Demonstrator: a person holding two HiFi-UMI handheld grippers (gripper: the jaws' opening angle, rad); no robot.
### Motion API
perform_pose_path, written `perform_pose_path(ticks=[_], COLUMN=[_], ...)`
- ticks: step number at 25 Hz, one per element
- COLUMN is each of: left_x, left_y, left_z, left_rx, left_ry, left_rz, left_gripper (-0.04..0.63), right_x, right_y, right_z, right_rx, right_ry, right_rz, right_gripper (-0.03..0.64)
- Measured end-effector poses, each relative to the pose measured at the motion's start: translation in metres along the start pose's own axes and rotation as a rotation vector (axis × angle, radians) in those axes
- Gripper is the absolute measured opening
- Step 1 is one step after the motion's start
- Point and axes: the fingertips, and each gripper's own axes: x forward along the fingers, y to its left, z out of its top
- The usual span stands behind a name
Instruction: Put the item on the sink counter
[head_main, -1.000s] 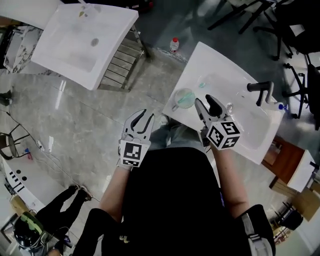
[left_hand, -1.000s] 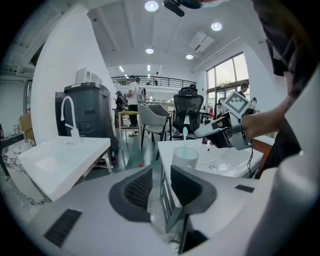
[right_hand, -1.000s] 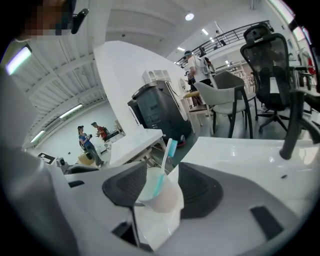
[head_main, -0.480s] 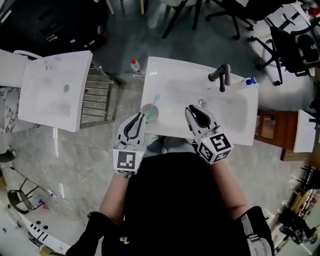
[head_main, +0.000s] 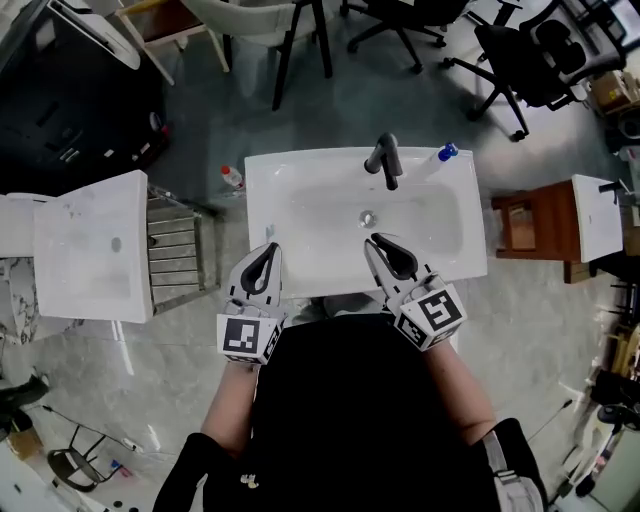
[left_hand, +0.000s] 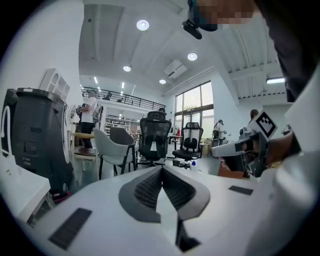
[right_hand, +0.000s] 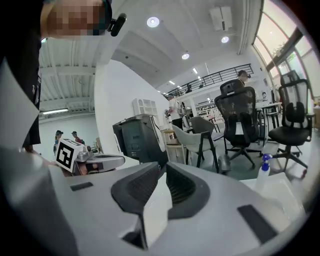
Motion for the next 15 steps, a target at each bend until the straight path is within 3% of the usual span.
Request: perform_pose_path(ticks=[8,15], left_x=[0.022,0.03], left_y=[-0.027,-0.018], left_z=[0.013,0.024], left_rx=[-0.006,-0.046], left_ry=[-0.02,-0.034], left_rz=[-0.106,-0.094], left_gripper=[0.023,0.021], right_x=[-0.023,-0.021], right_y=[-0.022,-0.036], right_z=[0.005,0.014], right_rx=[0.022,0.006], right_ry=[-0.05,-0.076], right_rz=[-0.051,-0.083], right_gripper=[0.066,0.066])
